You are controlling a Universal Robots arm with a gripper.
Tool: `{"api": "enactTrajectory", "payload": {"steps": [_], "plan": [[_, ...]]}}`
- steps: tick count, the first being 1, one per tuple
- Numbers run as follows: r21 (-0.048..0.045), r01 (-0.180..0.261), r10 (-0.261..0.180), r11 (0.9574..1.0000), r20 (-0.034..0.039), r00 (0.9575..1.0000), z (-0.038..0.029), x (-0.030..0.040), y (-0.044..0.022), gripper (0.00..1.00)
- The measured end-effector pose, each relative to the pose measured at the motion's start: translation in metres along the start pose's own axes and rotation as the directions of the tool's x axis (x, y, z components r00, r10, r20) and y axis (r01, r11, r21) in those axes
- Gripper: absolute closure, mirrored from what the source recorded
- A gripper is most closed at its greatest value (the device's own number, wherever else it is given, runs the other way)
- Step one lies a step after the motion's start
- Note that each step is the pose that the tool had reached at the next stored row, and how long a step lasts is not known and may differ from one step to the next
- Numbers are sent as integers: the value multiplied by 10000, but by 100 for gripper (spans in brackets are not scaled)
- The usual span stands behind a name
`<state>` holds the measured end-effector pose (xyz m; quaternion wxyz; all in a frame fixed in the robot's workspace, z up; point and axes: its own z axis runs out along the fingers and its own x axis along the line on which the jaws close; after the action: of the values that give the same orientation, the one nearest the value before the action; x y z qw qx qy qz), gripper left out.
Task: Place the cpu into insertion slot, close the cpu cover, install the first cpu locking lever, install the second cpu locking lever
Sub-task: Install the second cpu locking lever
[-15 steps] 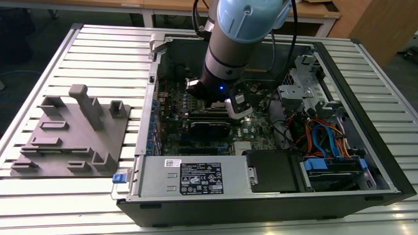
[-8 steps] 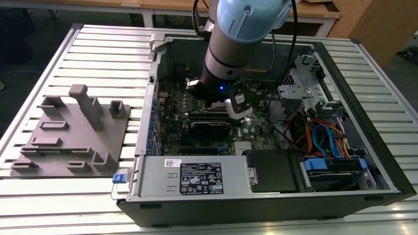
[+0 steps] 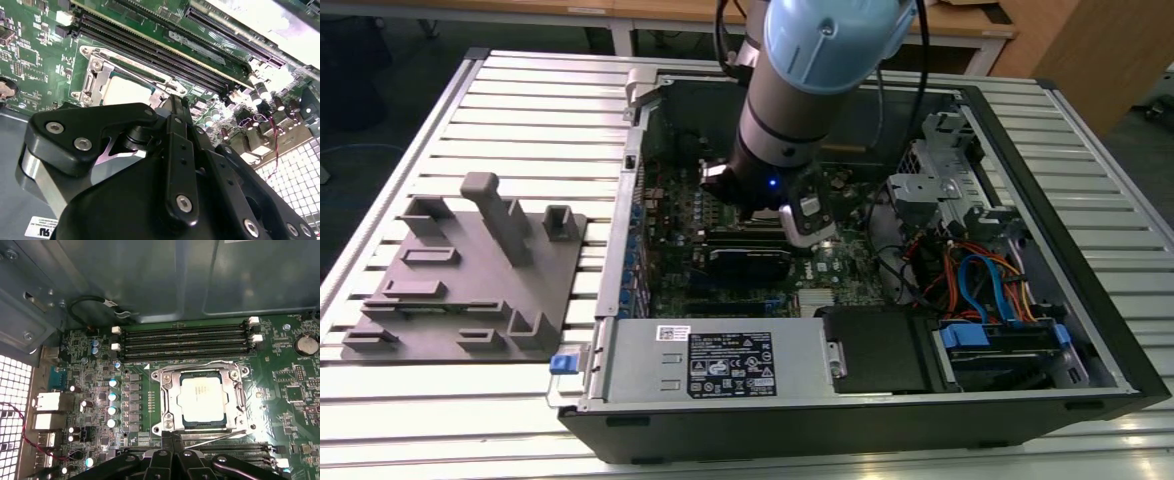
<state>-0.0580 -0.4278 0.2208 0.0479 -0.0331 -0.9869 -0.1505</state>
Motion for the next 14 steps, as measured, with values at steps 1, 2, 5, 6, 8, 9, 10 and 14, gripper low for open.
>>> {"api": "enactTrajectory", "payload": {"steps": [1,2,5,6,8,9,10,14], "plan": [[-1,-16,16,10000,2,10000,-5,0,-14,90],[-3,-29,29,10000,4,10000,-8,-1,-26,90],[-9,-83,83,10000,15,10000,-14,-2,-46,90],[-12,-114,114,9999,24,9999,-13,-2,-45,90],[-33,-189,190,9998,46,9998,-5,-2,-49,90],[-44,-231,231,9997,58,9997,4,0,-51,90],[-51,-267,268,9996,69,9996,13,1,-54,90],[-75,-406,407,9991,110,9991,41,19,-65,90]]}}
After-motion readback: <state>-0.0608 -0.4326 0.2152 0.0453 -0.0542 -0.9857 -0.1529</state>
